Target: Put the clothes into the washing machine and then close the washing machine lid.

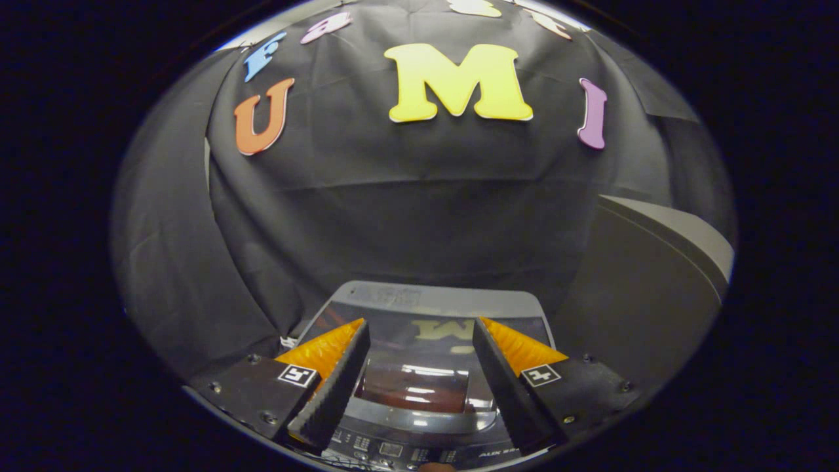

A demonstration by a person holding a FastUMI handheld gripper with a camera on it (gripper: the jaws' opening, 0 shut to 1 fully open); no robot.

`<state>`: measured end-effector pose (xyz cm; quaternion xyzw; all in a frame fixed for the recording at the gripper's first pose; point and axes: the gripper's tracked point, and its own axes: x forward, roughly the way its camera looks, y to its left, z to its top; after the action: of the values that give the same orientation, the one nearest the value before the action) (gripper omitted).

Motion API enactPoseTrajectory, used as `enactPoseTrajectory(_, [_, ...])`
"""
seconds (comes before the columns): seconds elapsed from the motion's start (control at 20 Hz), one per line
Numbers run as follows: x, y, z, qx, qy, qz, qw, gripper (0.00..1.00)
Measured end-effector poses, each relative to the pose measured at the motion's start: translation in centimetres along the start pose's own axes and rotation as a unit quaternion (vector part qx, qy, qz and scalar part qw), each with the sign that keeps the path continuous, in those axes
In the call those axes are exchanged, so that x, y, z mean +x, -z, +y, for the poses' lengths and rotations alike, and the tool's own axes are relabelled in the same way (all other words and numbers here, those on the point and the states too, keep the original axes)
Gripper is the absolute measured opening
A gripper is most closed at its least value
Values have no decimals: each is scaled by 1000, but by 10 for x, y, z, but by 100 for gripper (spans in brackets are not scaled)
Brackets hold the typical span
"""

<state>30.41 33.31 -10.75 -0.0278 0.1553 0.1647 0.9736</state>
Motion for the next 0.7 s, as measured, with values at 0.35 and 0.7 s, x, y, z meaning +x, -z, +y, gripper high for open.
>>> enactPoseTrajectory(0.35, [-44, -17, 2, -8, -10, -31, 999, 99])
enactPoseTrajectory(0.7, [-188, -45, -47, -32, -8, -111, 993, 99])
